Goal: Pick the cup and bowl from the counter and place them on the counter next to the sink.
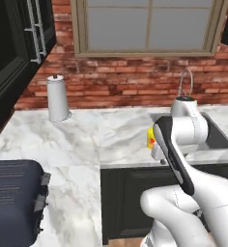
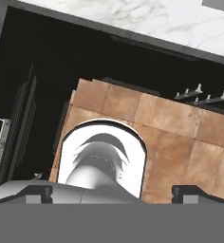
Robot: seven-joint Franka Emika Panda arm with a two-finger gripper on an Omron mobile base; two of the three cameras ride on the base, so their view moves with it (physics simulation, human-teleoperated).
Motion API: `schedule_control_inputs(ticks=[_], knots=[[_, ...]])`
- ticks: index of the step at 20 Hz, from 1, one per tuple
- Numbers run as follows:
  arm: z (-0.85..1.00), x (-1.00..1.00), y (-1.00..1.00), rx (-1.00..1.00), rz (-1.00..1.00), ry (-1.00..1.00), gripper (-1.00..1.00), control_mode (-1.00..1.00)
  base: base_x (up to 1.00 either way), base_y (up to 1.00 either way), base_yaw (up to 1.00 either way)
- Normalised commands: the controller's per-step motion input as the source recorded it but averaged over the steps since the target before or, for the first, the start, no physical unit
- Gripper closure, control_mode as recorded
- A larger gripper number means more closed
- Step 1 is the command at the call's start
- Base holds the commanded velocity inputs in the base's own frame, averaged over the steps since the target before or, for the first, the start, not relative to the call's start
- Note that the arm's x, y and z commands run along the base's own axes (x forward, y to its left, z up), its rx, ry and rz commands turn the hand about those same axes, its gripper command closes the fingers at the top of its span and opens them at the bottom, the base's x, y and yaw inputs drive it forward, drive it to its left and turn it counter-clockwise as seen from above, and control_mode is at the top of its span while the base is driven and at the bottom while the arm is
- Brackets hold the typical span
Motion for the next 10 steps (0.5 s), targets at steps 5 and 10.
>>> schedule_control_inputs(ticks=[5, 10], knots=[[0.00, 0.00, 0.00, 0.00, 0.00, 0.00, -1.00, 1.00, -0.68, 0.00, 0.16], [0.00, 0.00, 0.00, 0.00, 0.00, 0.00, -1.00, 1.00, 0.25, -0.05, 0.94]])
